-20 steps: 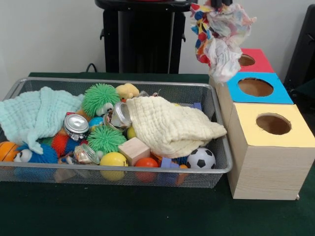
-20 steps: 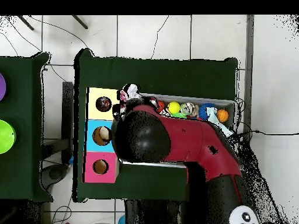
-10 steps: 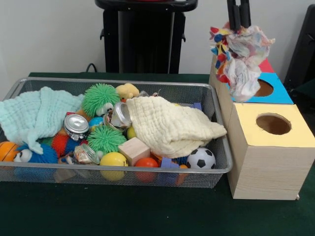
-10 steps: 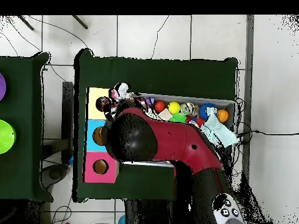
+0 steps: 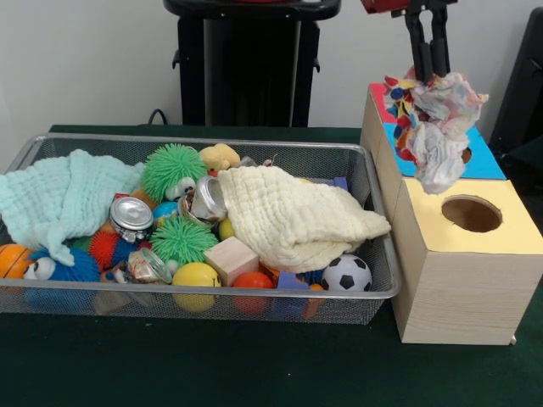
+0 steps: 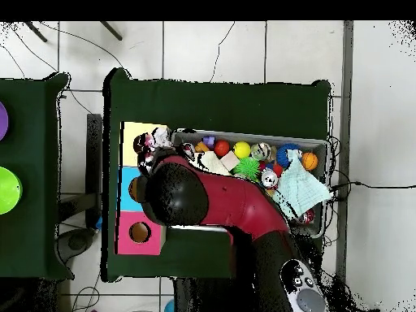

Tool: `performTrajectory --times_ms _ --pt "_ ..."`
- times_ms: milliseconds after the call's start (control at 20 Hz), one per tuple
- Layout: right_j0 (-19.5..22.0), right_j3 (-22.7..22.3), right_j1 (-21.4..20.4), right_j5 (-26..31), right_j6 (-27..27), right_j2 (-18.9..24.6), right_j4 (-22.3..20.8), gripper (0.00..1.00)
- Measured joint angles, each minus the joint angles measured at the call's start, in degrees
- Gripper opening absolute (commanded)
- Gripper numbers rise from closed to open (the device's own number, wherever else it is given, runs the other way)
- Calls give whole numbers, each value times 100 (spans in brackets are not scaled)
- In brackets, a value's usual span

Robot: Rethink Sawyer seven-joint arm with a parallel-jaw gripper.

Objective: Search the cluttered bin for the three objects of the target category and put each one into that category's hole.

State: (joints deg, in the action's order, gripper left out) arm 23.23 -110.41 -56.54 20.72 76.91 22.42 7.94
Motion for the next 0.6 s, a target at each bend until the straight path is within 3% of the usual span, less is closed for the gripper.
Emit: performTrajectory --times_ms 600 --pt "272 -536 404 -964 6 482 195 0"
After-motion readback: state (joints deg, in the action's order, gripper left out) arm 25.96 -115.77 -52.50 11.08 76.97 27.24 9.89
